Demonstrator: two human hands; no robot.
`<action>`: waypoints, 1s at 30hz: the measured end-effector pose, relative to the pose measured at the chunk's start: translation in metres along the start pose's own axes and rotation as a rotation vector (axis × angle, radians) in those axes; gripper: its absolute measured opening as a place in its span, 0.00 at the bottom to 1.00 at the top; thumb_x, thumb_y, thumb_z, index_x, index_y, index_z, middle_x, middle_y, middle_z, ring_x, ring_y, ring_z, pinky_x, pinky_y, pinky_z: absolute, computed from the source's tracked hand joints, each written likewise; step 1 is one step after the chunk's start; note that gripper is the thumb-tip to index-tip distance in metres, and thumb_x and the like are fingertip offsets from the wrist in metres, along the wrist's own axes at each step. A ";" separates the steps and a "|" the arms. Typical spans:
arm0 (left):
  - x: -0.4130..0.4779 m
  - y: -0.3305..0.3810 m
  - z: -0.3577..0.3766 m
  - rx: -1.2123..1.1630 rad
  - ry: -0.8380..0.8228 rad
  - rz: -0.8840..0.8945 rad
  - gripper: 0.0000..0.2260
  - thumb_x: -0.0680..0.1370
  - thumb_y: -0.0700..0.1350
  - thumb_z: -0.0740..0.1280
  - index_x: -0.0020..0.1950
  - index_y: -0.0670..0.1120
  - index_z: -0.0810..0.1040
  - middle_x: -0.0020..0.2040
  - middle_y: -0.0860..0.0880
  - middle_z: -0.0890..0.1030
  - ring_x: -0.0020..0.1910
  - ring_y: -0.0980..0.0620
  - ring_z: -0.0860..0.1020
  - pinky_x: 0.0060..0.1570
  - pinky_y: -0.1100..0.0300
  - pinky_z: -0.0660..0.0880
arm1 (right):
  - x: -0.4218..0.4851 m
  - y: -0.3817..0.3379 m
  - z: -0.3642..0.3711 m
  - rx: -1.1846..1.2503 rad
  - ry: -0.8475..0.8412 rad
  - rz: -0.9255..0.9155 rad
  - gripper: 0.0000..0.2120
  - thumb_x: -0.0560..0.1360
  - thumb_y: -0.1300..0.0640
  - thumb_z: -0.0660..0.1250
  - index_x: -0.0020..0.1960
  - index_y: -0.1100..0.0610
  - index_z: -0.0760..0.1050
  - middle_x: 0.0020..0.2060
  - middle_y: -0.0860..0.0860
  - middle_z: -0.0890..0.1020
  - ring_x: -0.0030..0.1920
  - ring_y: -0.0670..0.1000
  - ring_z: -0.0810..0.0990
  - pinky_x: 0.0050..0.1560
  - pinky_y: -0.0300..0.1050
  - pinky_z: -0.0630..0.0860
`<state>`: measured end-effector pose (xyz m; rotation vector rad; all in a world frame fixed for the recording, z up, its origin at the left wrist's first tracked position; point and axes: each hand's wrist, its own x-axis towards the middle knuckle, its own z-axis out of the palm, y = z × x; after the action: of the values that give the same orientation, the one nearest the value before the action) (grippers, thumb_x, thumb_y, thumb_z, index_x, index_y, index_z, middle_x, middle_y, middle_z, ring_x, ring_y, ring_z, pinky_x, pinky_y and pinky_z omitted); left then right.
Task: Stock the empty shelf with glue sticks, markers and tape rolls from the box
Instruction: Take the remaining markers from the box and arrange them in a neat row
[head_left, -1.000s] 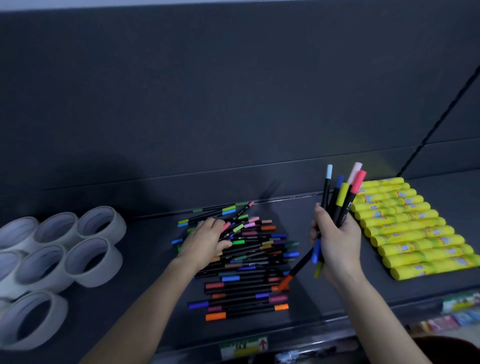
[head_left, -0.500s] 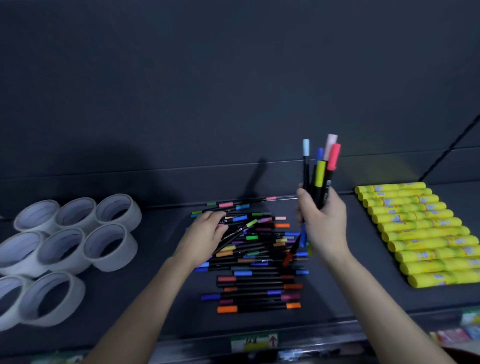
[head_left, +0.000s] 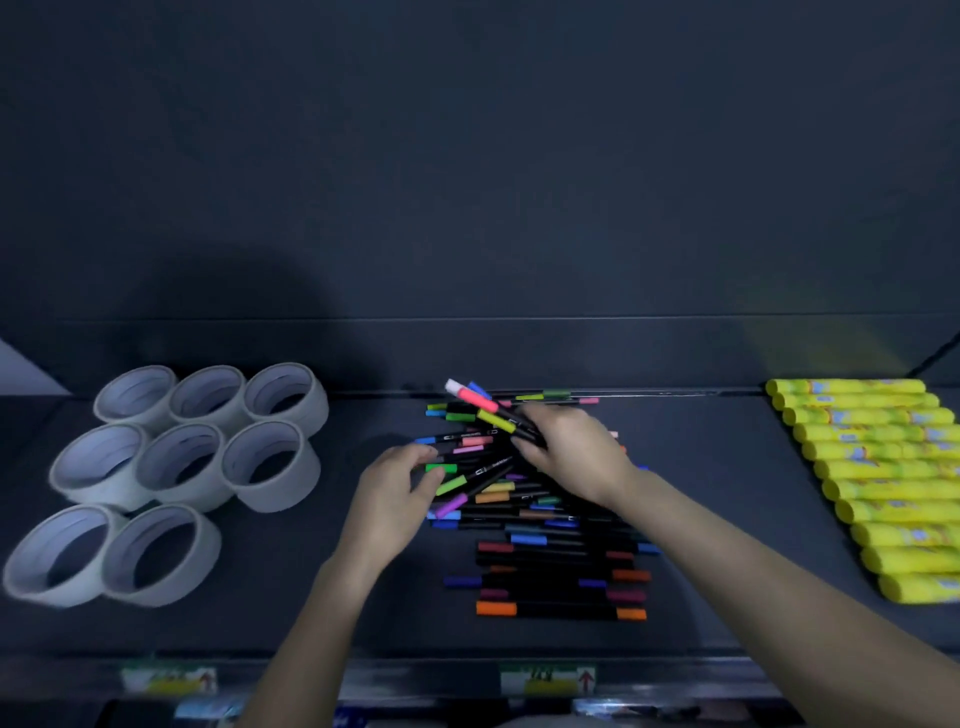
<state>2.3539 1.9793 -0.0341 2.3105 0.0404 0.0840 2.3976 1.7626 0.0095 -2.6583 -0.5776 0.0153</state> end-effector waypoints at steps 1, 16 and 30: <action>-0.001 -0.002 -0.002 0.003 0.009 -0.004 0.11 0.78 0.42 0.67 0.60 0.44 0.78 0.56 0.51 0.79 0.55 0.58 0.75 0.54 0.68 0.68 | 0.002 0.001 0.006 -0.035 -0.034 -0.008 0.11 0.78 0.51 0.63 0.56 0.57 0.72 0.50 0.56 0.81 0.51 0.61 0.78 0.44 0.51 0.73; -0.007 -0.011 -0.006 0.007 0.047 -0.009 0.11 0.77 0.43 0.67 0.59 0.45 0.79 0.53 0.53 0.79 0.54 0.57 0.77 0.54 0.66 0.70 | 0.007 0.008 0.044 -0.185 -0.200 -0.105 0.24 0.77 0.48 0.65 0.69 0.56 0.68 0.58 0.55 0.74 0.62 0.57 0.70 0.63 0.51 0.69; -0.001 -0.003 -0.002 -0.017 0.017 0.055 0.11 0.77 0.41 0.67 0.59 0.44 0.80 0.52 0.53 0.79 0.54 0.55 0.77 0.55 0.65 0.71 | -0.010 0.006 0.026 0.056 -0.018 0.116 0.18 0.77 0.52 0.65 0.66 0.56 0.73 0.62 0.54 0.75 0.64 0.56 0.69 0.65 0.45 0.66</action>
<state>2.3531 1.9828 -0.0345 2.2942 -0.0156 0.1315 2.3883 1.7638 -0.0177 -2.6361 -0.4223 0.0877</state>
